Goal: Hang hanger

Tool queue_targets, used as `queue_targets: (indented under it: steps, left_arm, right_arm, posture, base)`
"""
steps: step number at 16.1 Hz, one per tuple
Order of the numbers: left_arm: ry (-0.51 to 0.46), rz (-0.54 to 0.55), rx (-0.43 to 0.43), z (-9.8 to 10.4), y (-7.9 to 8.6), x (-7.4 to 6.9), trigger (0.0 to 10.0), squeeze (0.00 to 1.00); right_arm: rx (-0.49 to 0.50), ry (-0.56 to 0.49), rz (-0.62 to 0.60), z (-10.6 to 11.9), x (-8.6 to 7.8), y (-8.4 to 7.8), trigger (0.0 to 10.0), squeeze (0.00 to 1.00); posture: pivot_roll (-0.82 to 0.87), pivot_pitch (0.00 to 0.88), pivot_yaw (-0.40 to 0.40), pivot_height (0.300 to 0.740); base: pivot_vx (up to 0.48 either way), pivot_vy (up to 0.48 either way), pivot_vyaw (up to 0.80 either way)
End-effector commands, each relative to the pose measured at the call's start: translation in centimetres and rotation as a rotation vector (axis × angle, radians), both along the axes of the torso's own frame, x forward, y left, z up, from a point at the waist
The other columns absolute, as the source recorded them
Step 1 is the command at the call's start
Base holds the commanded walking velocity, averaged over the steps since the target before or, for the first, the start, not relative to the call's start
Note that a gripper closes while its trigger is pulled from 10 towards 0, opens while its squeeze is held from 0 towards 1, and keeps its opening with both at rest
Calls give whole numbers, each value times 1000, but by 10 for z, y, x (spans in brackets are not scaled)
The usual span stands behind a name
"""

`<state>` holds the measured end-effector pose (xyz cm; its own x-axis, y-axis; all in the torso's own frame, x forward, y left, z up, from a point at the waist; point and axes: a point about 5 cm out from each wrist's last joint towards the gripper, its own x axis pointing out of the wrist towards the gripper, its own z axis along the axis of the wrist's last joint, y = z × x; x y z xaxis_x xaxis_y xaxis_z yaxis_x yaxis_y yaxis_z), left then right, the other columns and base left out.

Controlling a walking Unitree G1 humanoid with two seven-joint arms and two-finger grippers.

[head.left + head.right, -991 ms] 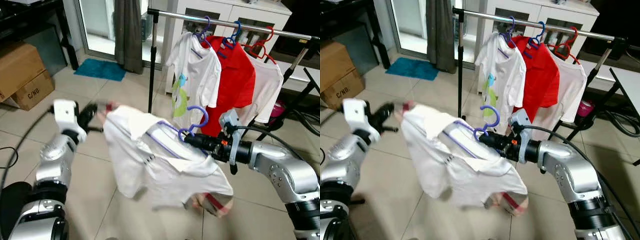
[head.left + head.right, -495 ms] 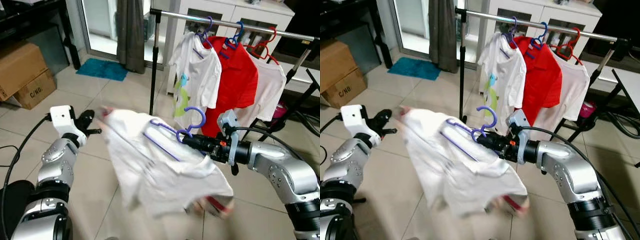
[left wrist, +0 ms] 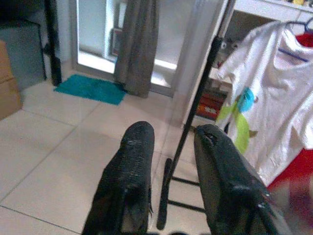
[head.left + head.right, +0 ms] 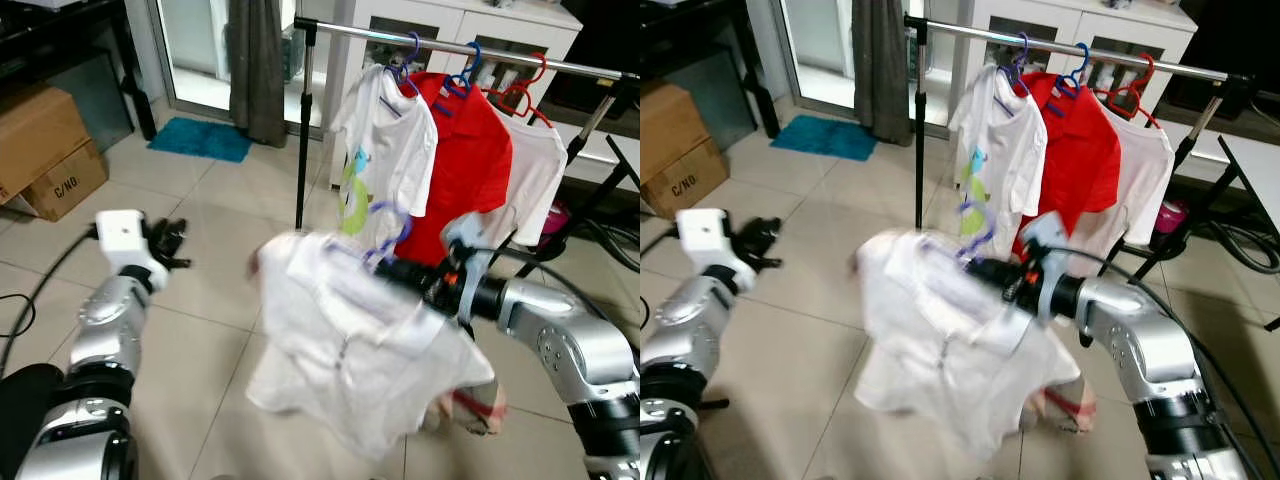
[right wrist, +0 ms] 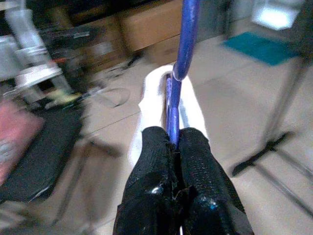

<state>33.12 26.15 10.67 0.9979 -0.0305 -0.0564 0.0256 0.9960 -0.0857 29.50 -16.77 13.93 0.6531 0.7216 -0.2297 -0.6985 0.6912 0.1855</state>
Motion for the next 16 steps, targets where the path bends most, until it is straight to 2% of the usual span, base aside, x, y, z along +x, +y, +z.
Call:
queue_targets:
  steps: [1, 2, 3, 6, 8, 9, 11, 12, 13, 15, 16]
  left_arm:
    - [-8, -71, -20, 5, -15, 3, 10000, 835]
    - [-3, -107, -32, 6, -22, 3, 10000, 608]
    - [-11, -201, 2, 10, -41, 1, 10000, 0]
    - [-71, -330, 109, 21, -76, -9, 10000, 0]
    - [-90, -282, 114, 25, -77, -13, 10000, 0]
    - [-85, -242, 66, 24, -79, -19, 10000, 0]
    - [-73, -241, 82, 20, -81, -23, 10000, 0]
    - [-34, -260, 136, 12, -85, -28, 10000, 0]
    - [-25, -256, 135, 10, -86, -29, 10000, 0]
    - [-12, -240, 118, 11, -88, -28, 10000, 0]
    - [-7, -240, 116, 11, -89, -27, 10000, 0]
  right_arm:
    - [-6, -88, -148, 14, 13, -11, 10000, 0]
    - [2, -100, -202, 15, 15, -14, 10000, 0]
    - [23, -109, -295, 14, 18, -17, 10000, 0]
    - [19, -111, -430, 3, 11, -13, 10000, 0]
    - [-2, -84, -503, -11, 5, -2, 10000, 0]
    - [-51, -63, -522, -21, -1, 8, 10000, 0]
    - [-105, -89, -581, -25, -3, 8, 10000, 0]
    - [-69, -85, -667, -31, -7, 3, 10000, 0]
    - [-41, -67, -714, -34, -8, 0, 10000, 0]
    - [-36, -64, -690, -36, -10, 5, 10000, 0]
    - [-37, -72, -683, -35, -9, 8, 10000, 0]
  posture:
    - [-163, 0, -57, 740]
    - [-163, 0, -57, 740]
    - [-158, 0, -57, 740]
    - [-152, 0, -52, 740]
    - [-145, 0, -36, 740]
    - [-147, 0, -29, 740]
    - [-149, 0, -28, 740]
    - [-146, 0, -23, 740]
    - [-144, 0, -12, 740]
    - [-145, 0, 3, 740]
    - [-146, 0, 7, 740]
  base:
    - [0, 0, 0]
    - [0, 0, 0]
    - [0, 0, 0]
    - [0, 0, 0]
    - [0, 0, 0]
    - [0, 0, 0]
    - [244, 0, 0]
    - [307, 0, 0]
    - [330, 0, 0]
    - [341, 0, 0]
    - [352, 0, 800]
